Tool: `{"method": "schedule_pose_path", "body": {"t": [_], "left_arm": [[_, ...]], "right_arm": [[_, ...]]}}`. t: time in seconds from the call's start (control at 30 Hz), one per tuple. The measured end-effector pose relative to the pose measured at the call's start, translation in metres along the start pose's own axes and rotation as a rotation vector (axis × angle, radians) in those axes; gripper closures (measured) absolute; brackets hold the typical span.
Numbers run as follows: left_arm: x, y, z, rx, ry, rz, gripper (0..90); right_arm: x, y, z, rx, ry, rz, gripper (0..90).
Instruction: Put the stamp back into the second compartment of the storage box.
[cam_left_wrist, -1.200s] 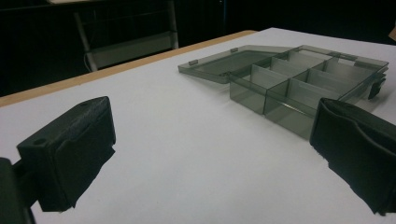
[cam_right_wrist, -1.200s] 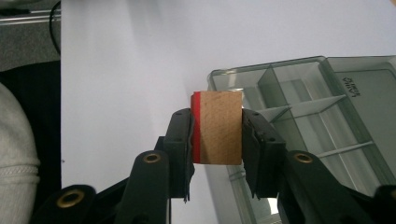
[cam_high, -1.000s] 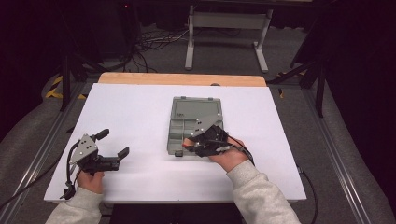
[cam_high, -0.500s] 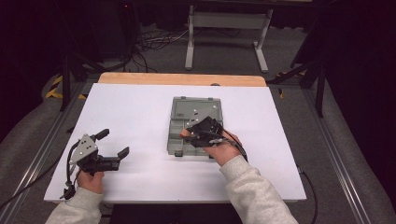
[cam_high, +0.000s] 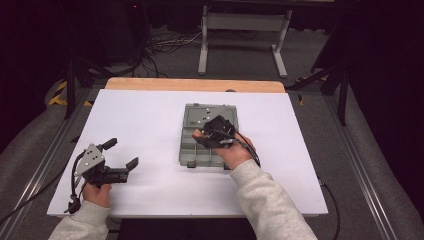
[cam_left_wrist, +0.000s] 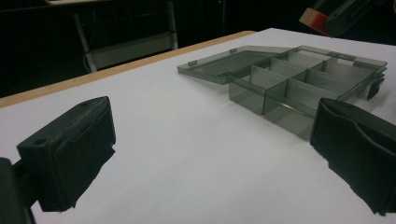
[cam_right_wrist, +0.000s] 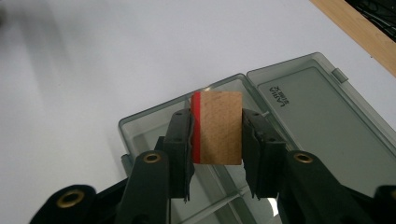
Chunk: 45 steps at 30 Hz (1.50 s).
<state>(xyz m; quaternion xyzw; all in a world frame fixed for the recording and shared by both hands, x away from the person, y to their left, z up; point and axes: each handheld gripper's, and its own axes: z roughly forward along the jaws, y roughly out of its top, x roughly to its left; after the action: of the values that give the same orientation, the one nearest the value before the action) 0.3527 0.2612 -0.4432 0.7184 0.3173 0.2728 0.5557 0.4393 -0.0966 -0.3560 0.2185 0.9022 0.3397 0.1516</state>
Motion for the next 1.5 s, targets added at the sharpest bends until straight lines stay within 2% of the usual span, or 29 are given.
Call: {"method": "schedule_pose_path", "body": {"t": [0.2,0.37,0.7,1.5], "left_arm": [[0.0,0.0,0.0,0.002,-0.001,0.003,1.0],[0.0,0.0,0.0,0.001,0.001,0.0,1.0],[0.0,0.0,0.0,0.0,-0.002,0.0,1.0],[0.0,0.0,0.0,0.001,-0.001,-0.002,1.0]], "right_arm": [[-0.007,0.001,0.006,0.014,-0.013,0.021,65.7],[-0.014,0.001,0.011,0.041,-0.044,0.044,65.8],[-0.021,-0.001,0.025,0.09,-0.076,0.07,65.8],[-0.035,-0.007,0.039,0.13,-0.085,0.115,65.7]]}}
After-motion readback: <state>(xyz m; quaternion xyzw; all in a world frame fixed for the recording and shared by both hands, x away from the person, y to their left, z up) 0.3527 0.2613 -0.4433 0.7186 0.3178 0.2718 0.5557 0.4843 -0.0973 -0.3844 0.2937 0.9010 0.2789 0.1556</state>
